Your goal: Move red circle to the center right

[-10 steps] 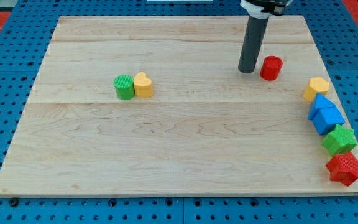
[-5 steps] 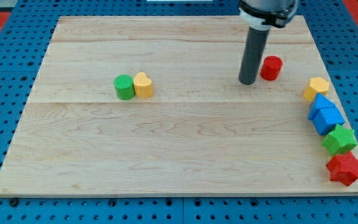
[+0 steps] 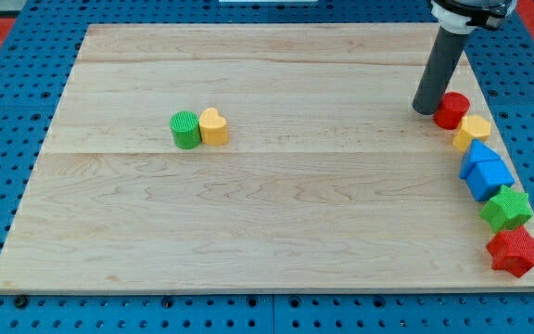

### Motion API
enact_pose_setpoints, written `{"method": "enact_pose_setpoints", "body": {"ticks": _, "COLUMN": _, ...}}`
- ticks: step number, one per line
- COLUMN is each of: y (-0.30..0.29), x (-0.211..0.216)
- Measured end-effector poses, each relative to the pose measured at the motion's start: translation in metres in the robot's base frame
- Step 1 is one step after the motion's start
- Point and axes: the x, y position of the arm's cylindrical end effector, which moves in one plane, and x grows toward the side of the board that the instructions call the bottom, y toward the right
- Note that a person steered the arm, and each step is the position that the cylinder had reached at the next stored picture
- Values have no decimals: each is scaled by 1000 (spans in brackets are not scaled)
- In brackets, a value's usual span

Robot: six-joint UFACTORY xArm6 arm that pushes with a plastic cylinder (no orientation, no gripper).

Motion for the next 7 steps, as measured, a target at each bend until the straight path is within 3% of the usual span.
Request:
{"method": "enact_pose_setpoints", "body": {"ticks": 6, "y": 21, "x": -2}}
{"method": "enact_pose_setpoints", "body": {"ticks": 7, "y": -9, "x": -3}}
